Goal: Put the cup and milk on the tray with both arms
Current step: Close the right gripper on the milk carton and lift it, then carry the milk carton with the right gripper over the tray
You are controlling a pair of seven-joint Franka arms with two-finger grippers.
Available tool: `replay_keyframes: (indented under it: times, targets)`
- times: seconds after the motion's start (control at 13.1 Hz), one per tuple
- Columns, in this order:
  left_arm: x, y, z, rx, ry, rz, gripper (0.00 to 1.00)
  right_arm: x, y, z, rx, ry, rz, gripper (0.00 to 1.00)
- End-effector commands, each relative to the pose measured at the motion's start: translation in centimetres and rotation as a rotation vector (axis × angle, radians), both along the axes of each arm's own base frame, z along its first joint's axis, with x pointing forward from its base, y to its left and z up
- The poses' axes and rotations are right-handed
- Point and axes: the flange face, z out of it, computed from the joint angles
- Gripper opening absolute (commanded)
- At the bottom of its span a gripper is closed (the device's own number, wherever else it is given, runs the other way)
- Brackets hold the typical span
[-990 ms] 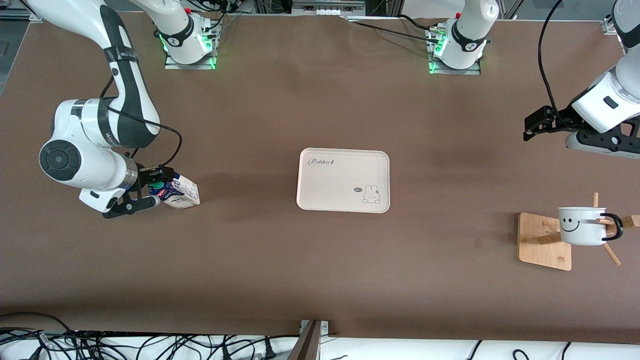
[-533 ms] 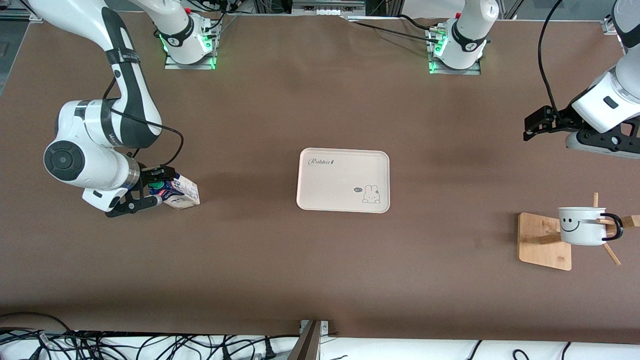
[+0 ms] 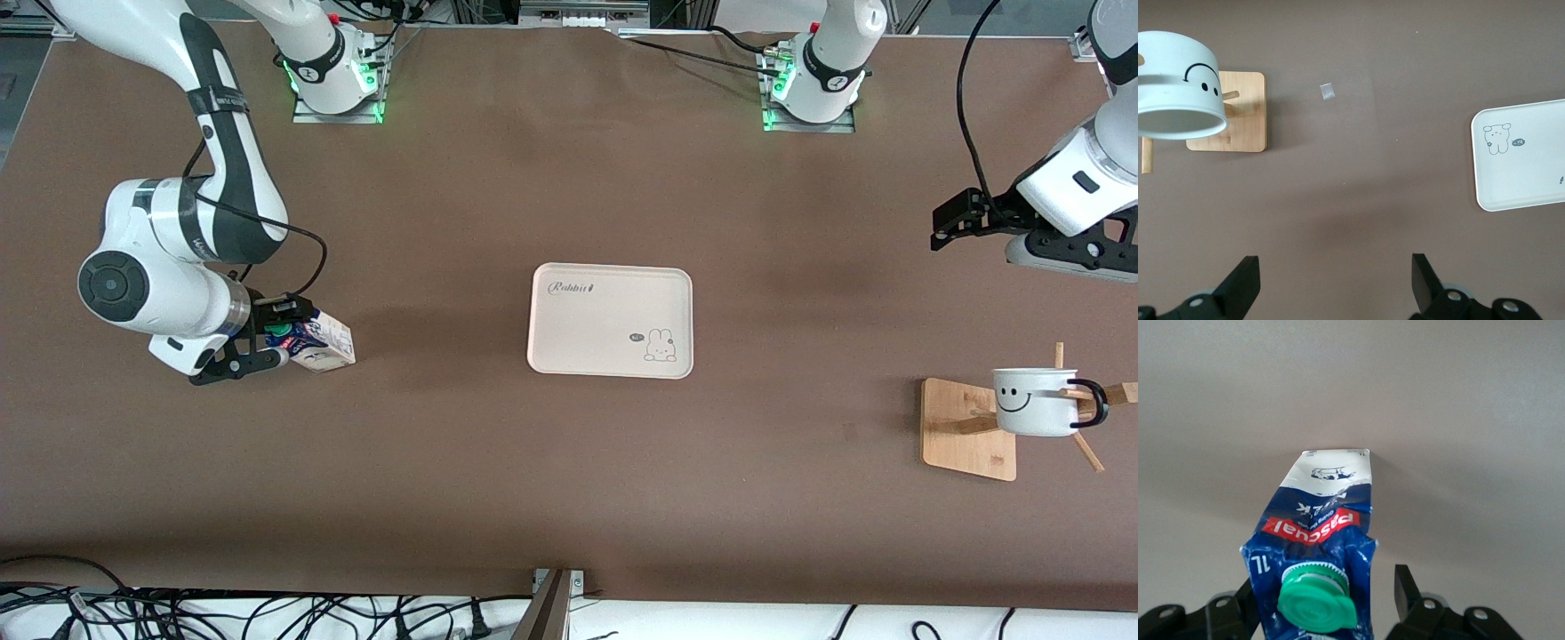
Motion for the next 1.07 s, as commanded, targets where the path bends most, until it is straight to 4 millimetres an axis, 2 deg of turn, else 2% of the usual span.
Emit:
replay_keyframes:
  times: [0.0, 0.3, 0.69, 0.99]
  targets:
    - [0.3, -0.1, 0.6, 0.021, 0.005, 0.0, 1.0, -0.6, -0.1, 0.4, 0.016, -0.008, -0.02, 0.7]
    - [0.3, -0.2, 0.6, 0.019, 0.005, 0.0, 1.0, -0.6, 0.0, 0.5, 0.016, -0.008, -0.02, 0.57]
    - [0.3, -0.1, 0.6, 0.021, 0.005, 0.002, 1.0, -0.3, 0.0, 1.0, 0.018, -0.013, -0.029, 0.54]
    - [0.3, -0.1, 0.6, 0.021, 0.005, 0.002, 1.0, 0.3, 1.6, 2.9, 0.018, -0.031, -0.071, 0.54]
